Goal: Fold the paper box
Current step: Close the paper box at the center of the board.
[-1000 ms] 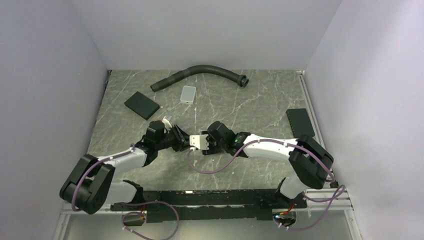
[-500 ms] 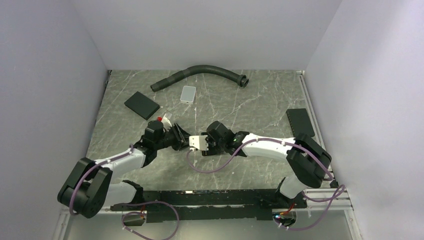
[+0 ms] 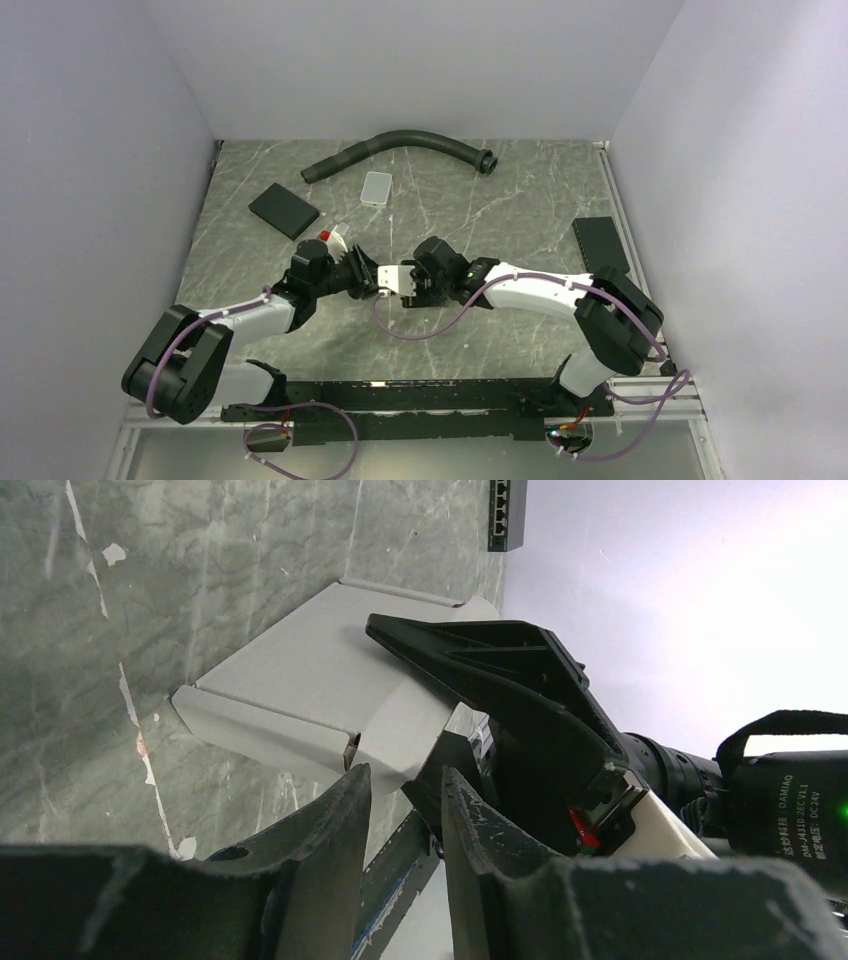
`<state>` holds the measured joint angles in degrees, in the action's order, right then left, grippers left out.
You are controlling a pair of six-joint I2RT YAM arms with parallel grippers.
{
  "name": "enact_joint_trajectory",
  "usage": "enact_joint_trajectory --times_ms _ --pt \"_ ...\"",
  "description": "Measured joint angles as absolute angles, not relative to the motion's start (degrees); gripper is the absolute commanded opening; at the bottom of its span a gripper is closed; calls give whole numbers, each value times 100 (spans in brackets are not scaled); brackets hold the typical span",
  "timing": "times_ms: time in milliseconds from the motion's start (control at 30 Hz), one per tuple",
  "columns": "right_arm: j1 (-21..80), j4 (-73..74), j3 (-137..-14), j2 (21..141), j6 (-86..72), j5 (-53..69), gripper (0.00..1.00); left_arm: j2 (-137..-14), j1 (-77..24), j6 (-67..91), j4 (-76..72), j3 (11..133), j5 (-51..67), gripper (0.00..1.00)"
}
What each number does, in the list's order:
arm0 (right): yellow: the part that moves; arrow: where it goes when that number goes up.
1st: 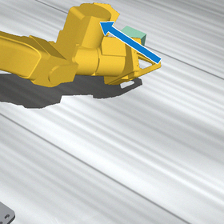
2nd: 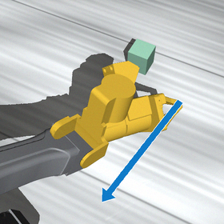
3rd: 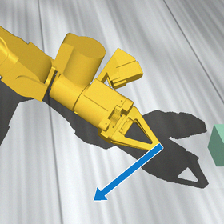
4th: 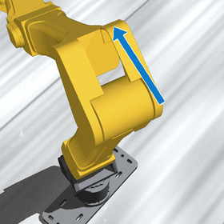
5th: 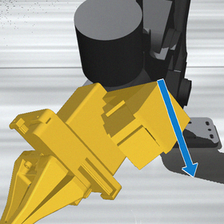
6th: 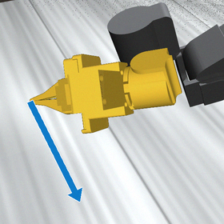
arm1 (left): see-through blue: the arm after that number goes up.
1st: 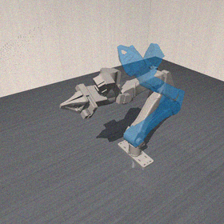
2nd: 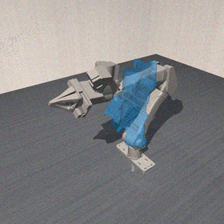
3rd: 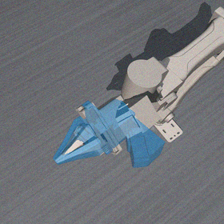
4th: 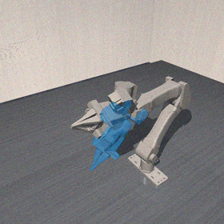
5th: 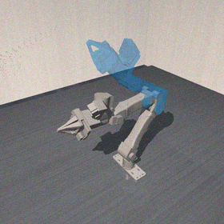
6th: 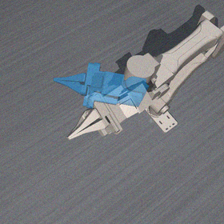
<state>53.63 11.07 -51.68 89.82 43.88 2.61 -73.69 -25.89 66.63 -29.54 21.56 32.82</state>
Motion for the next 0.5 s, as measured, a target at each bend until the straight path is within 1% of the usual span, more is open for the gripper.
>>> enact_joint_trajectory --times_ms 500 --pt "5280 1223 -5280 9019 4285 377 53 -7603 -2589 6705 -3192 2156 3454 38"
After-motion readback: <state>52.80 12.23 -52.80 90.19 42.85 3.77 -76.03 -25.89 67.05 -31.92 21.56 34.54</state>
